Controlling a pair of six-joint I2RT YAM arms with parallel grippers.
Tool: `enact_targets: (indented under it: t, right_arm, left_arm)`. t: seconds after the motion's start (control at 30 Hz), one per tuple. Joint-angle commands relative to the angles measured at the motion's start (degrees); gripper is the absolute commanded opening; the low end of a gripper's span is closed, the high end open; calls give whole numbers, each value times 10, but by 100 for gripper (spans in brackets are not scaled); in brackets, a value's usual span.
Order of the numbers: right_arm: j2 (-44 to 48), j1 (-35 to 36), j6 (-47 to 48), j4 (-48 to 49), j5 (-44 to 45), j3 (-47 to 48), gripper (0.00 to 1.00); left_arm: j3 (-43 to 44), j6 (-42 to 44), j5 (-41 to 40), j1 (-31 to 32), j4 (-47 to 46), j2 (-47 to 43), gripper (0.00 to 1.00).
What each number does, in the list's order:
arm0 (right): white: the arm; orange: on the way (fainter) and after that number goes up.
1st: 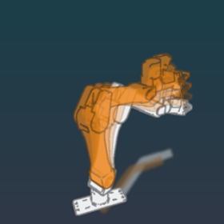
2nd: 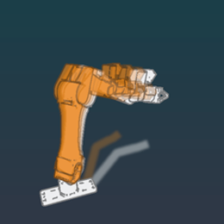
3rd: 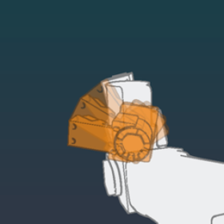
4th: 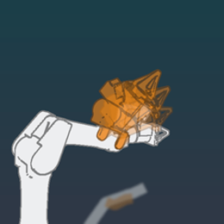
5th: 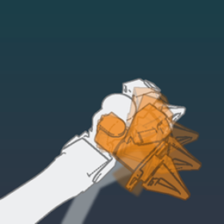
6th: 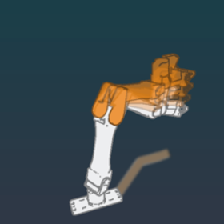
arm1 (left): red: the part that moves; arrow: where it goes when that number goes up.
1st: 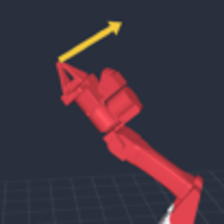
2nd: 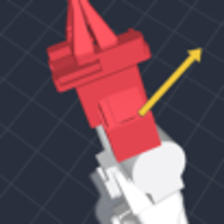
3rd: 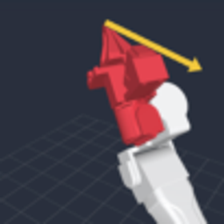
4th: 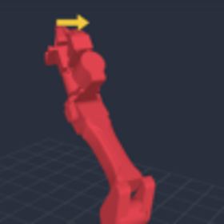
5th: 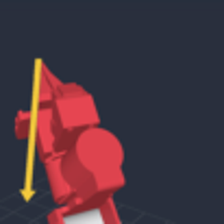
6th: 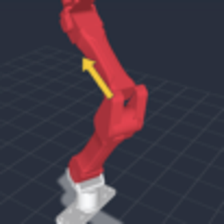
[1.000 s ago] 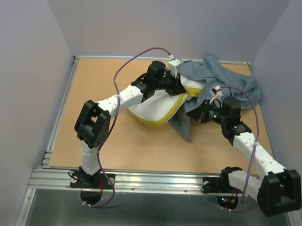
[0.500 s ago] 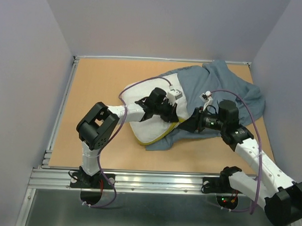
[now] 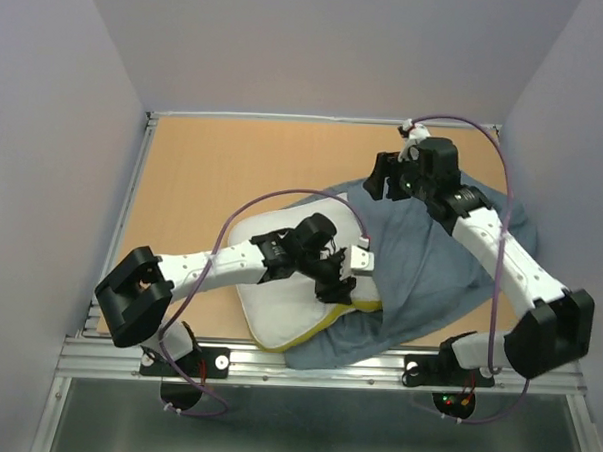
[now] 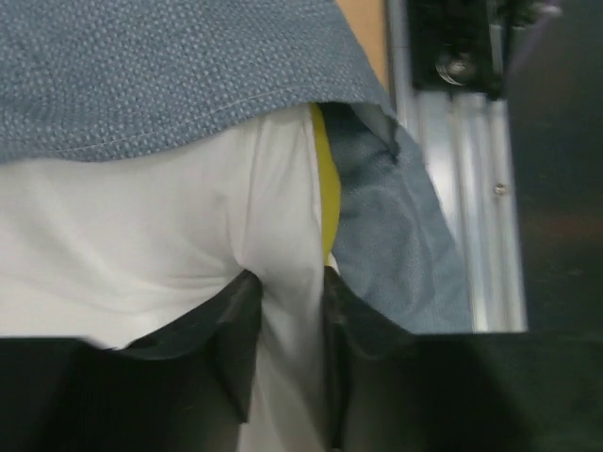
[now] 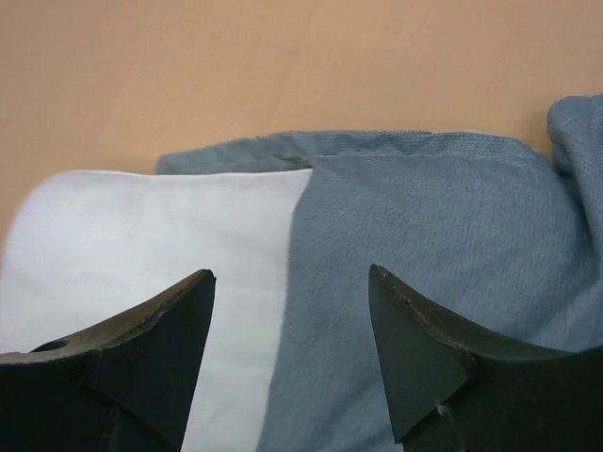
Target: Put the pillow into the pillowcase
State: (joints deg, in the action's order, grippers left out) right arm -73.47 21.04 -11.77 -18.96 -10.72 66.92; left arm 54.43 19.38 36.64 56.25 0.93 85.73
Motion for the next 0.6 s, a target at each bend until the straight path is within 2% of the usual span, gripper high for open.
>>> enact_targets:
  t: [0.0,0.07,0.17,0.2,0.33,0.43,0.57]
  right_arm:
    - [-105,-1,87,-13,22,71,72]
    - [-155,0,109,-13,5,124,71]
    - [-242,1,132,-14,-11,196,70]
    - [-277,1,140,-16,-25,213,70]
    - [-334,9,190,-18,-50,255,73]
    - [-367,19,221,-23,-58,274,75]
    - [-398,33,262,-32,-82,281,75]
  left_arm:
    - [28,109,3,15,123,-43,58]
    - [41,111,-11,-3,143,-75,65]
    - [50,60,10,-91,117,-125,74]
    - [54,46,20,-143,114,-133,75]
    - [86,37,37,-247,151,-135,75]
    - [68,35,37,-308,158,-134,75]
    - [40,21,38,-353,146,-129,76]
